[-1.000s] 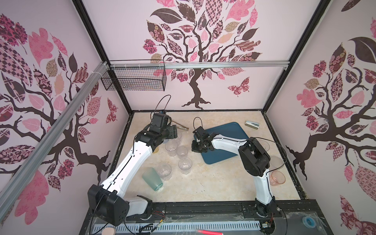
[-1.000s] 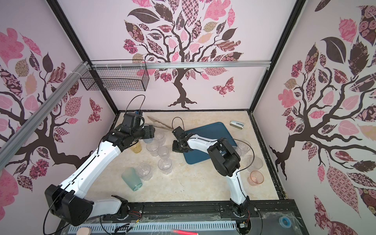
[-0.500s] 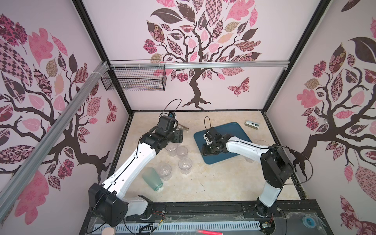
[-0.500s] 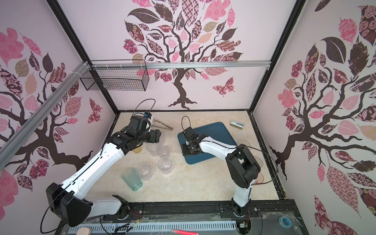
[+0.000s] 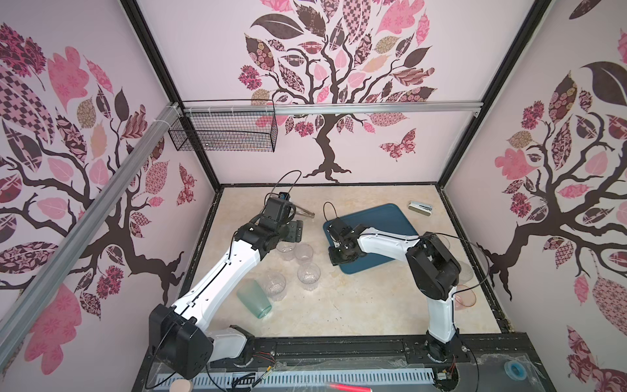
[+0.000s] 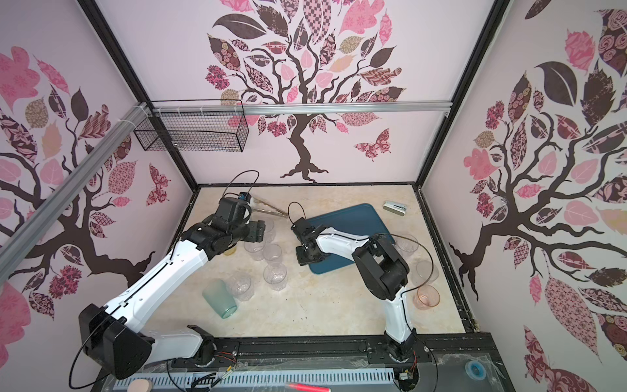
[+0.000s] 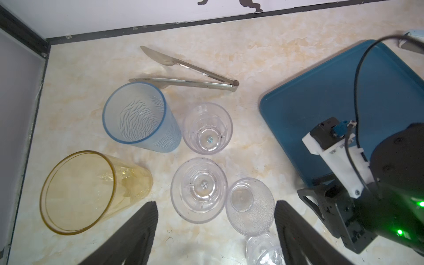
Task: Place the glasses into the tray
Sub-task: Rotate the tray at the center of the table.
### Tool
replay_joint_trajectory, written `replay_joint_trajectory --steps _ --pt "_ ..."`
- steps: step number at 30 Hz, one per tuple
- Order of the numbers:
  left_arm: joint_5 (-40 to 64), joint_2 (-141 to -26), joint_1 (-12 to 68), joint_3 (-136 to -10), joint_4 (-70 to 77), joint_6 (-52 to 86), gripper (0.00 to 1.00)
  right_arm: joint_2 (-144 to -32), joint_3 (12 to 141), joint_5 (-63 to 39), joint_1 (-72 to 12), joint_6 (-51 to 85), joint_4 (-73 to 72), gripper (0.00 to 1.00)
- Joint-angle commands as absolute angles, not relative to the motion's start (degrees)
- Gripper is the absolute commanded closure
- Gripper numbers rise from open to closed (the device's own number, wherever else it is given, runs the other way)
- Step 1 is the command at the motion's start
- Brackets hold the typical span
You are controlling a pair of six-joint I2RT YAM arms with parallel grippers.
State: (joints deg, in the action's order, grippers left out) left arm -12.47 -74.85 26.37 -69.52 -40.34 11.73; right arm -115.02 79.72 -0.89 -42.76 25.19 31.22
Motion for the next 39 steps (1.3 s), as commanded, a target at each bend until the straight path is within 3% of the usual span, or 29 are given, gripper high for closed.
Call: replay_joint_trajectory --steps 1,5,10,33,39 --pt "-13.71 -72.84 25.88 -68.27 -41.23 11.39 0.16 -118.44 81.56 1.61 -43.9 27.84 33.39 0.63" --pt "-15.56 -72.06 25.6 -68.31 -42.1 11.43 0.16 -119.6 83.1 -0.8 -44.1 30.59 31.57 0.77" --pt "-16.61 -71.27 25.09 -67.58 -42.39 11.28 0.16 -121.48 86.31 -3.67 -44.12 33.17 30.47 0.82" --pt "-15.22 -71.23 24.37 -67.06 -42.19 13.04 0.18 -128.55 93.2 -9.68 -43.56 58.91 20.92 0.84" --pt "-14.82 -70.55 22.61 -67.83 -43.95 14.24 0.18 -124.99 93.56 -4.64 -43.47 56.83 22.98 0.73"
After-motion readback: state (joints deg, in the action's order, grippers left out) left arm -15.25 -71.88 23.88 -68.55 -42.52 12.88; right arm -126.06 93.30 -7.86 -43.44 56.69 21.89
